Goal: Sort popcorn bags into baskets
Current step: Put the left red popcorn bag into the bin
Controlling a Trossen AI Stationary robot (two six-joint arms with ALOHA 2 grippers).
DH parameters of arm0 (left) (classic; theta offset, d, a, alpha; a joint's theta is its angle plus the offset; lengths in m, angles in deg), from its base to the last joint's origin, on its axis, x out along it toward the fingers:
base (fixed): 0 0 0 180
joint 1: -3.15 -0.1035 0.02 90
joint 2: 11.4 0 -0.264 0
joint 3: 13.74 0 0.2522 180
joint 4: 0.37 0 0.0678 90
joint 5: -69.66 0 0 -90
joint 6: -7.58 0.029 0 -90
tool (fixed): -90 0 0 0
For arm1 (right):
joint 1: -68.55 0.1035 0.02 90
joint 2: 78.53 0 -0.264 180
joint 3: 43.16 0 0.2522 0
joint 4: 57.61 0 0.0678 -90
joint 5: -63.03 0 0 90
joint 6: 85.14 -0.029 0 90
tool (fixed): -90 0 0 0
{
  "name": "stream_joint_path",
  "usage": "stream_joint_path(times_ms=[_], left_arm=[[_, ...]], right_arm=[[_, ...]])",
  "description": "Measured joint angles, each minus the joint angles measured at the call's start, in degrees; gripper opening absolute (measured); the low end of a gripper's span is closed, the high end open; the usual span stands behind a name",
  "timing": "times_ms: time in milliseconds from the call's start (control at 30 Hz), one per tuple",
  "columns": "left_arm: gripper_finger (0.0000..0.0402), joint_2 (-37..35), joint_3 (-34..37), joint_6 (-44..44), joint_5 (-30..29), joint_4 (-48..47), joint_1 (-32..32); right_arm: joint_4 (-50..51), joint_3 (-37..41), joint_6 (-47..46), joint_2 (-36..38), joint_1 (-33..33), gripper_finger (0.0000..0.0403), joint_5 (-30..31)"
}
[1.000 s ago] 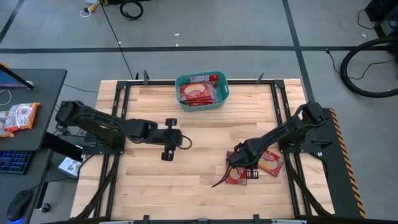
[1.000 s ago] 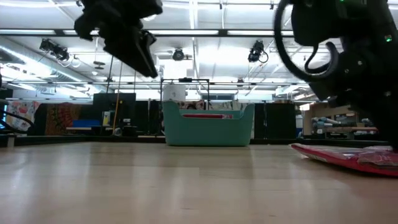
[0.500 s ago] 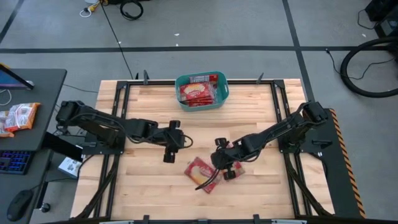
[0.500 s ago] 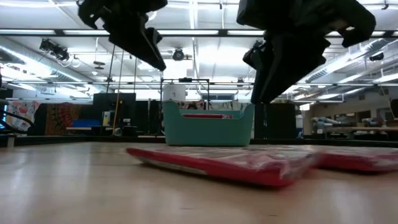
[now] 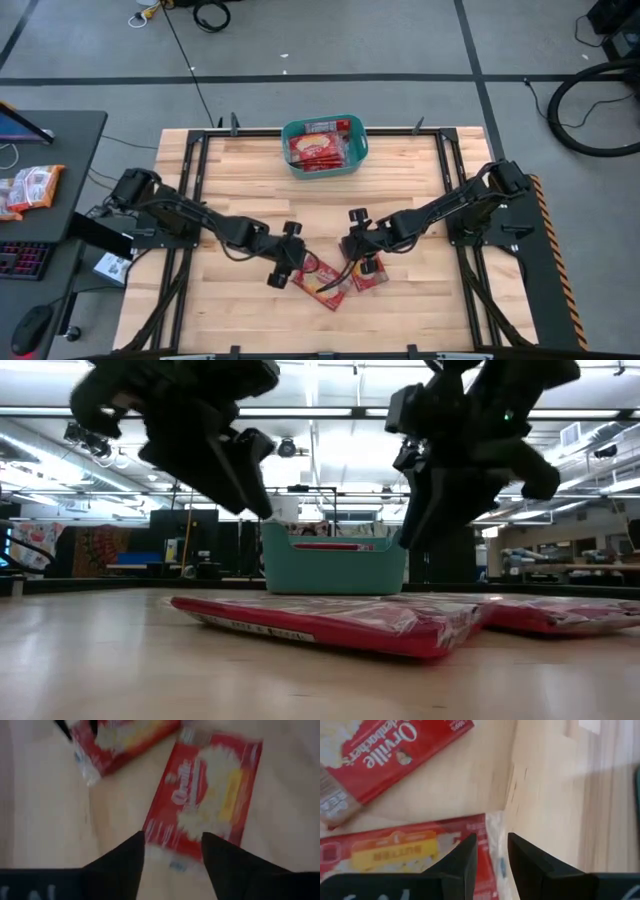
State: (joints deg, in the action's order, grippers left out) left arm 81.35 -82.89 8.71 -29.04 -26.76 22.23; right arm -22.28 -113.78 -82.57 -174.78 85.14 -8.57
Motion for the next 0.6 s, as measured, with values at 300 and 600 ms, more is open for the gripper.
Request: stream_joint_path(times_ms=[300, 600], left_arm=[[0.0239, 0.7, 0.0, -4.5, -11.5, 2.1, 7.0], [0.0231, 0.6, -1.6, -13.4, -16.8, 0.0, 11.5]], right_arm=[[-6.8, 1.8, 8.4, 2.7, -4.4, 0.0114, 3.0], [-17.5, 1.8, 17.4, 6.4, -8.6, 0.0114, 0.5]])
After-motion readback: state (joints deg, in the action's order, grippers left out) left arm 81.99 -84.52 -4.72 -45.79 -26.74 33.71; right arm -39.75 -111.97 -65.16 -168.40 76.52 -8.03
